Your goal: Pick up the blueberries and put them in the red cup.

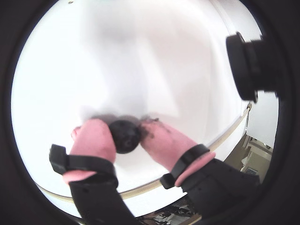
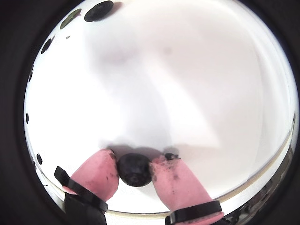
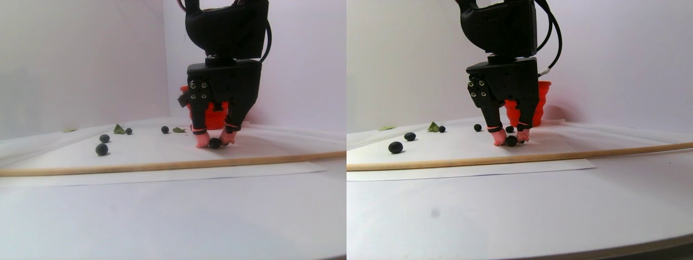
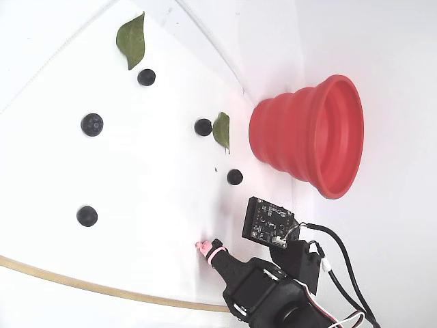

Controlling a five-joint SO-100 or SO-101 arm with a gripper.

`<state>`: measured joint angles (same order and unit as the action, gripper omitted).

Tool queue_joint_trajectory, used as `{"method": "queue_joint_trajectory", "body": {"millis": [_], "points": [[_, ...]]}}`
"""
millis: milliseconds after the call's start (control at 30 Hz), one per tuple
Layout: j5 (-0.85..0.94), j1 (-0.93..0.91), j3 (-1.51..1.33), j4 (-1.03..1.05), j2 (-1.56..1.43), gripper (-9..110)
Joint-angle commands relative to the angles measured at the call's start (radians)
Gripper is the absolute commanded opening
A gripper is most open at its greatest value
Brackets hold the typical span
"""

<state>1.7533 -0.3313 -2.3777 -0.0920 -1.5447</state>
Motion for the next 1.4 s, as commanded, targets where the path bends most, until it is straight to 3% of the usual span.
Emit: {"method": "queue_joint_trajectory", "body": {"millis": [0,1367], "points": [[0.000,0.000,0.005,0.018,-0.075,11],[-0.015,0.075,-0.029,0.264,-0.471,11]]}}
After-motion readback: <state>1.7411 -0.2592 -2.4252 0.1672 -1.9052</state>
